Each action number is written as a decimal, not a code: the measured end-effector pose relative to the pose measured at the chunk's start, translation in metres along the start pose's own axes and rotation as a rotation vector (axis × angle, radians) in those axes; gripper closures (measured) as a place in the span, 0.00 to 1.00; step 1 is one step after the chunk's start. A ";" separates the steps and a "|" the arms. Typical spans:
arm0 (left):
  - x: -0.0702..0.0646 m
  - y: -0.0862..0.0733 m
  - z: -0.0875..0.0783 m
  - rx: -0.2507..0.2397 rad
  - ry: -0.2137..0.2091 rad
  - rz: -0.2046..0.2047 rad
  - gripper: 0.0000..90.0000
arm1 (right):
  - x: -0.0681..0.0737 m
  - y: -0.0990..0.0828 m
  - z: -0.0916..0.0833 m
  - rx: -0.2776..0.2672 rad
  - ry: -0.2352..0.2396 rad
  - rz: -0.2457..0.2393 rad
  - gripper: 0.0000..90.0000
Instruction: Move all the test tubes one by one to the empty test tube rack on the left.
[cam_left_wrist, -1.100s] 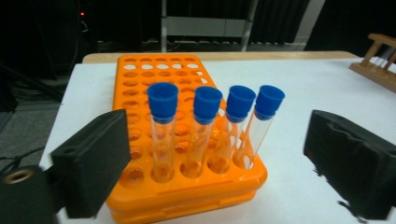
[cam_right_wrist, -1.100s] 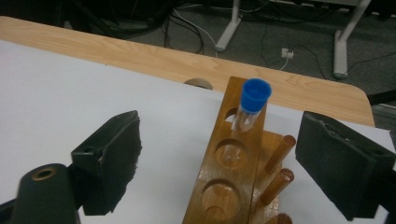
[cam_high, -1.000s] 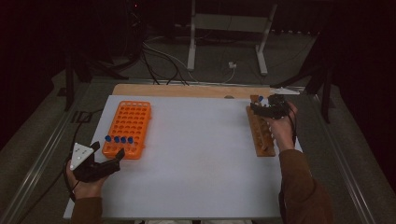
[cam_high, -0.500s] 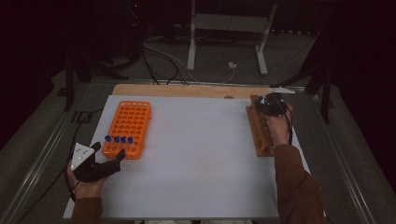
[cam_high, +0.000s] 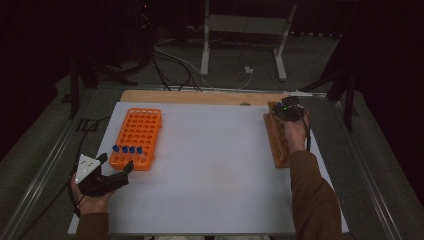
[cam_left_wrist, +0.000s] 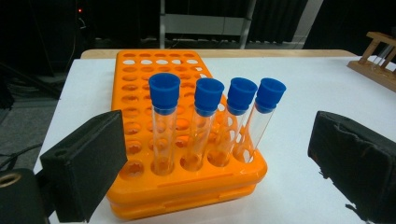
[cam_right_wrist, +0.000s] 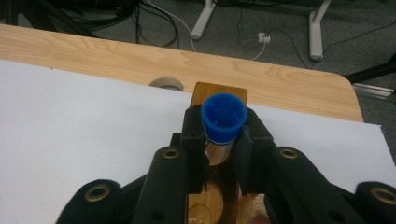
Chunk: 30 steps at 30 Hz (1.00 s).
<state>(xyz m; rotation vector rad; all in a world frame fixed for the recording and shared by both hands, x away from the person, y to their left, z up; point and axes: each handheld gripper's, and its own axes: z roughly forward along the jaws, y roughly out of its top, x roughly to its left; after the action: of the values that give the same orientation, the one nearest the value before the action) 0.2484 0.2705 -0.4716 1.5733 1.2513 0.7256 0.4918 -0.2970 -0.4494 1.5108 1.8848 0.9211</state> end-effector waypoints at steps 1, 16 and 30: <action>0.000 0.000 0.000 -0.002 0.000 -0.002 0.06 | 0.000 0.000 -0.001 -0.004 -0.001 -0.005 0.85; -0.002 0.002 -0.002 -0.012 0.001 0.009 0.06 | 0.003 0.010 -0.037 -0.116 -0.011 -0.057 0.85; -0.008 0.005 -0.001 -0.025 0.003 0.026 0.07 | 0.017 0.010 -0.084 -0.219 0.016 -0.134 0.85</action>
<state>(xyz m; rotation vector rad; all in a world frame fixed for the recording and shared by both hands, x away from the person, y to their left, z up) 0.2467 0.2632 -0.4656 1.5711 1.2209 0.7576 0.4292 -0.2932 -0.3902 1.2370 1.8059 1.0423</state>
